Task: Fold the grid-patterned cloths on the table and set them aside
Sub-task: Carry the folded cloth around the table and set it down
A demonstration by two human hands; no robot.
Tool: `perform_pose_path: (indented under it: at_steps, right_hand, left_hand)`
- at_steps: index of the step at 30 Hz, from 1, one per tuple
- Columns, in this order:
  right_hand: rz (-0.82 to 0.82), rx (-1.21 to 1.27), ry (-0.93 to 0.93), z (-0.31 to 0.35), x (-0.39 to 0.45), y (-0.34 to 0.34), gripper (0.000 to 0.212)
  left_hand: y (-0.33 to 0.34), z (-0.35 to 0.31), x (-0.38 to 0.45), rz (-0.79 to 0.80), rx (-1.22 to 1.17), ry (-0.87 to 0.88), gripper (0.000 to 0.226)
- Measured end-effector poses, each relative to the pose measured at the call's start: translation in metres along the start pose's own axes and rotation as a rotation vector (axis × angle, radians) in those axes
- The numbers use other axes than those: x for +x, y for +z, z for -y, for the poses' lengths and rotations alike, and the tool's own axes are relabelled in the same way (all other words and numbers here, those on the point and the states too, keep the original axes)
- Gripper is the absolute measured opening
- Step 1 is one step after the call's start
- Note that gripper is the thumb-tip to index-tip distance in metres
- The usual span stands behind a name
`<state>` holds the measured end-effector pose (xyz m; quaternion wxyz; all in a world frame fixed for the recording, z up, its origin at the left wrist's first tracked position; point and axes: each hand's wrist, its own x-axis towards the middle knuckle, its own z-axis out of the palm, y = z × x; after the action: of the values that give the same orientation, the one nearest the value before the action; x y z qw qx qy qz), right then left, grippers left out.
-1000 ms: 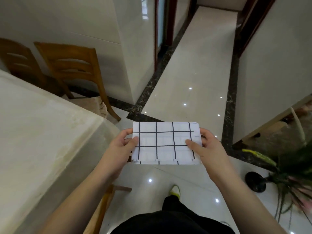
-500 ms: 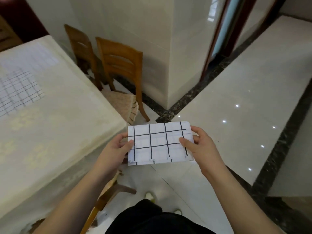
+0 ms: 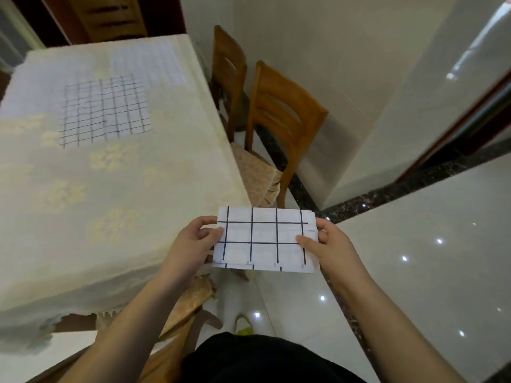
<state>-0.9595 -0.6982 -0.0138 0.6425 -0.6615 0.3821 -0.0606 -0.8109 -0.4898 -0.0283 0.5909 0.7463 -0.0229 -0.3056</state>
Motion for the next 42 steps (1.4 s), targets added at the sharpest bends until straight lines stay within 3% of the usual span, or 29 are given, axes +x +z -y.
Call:
perform_pose_path:
  at_steps: [13,24,31,36,42]
  right_hand:
    - [0.252,-0.08,0.138,0.017,0.12,0.054,0.031]
    - [0.559,-0.283,0.19,0.015,0.243,0.094,0.03]
    - [0.587,-0.359,0.246,0.005,0.28,0.121,0.036]
    - [0.574,-0.467,0.222,-0.007,0.294,0.139,0.032]
    - [0.543,-0.518,0.32,-0.02,0.296,0.149,0.03]
  left_hand:
    - [-0.039,0.022,0.083,-0.209,-0.018,-0.095,0.013]
    - [-0.034,0.047,0.145,-0.454,-0.055,-0.331,0.014]
    - [-0.043,0.068,0.178,-0.536,-0.071,-0.415,0.017]
    - [-0.052,0.081,0.201,-0.56,0.145,-0.384,0.022]
    - [-0.069,0.096,0.211,-0.497,0.426,-0.342,0.027]
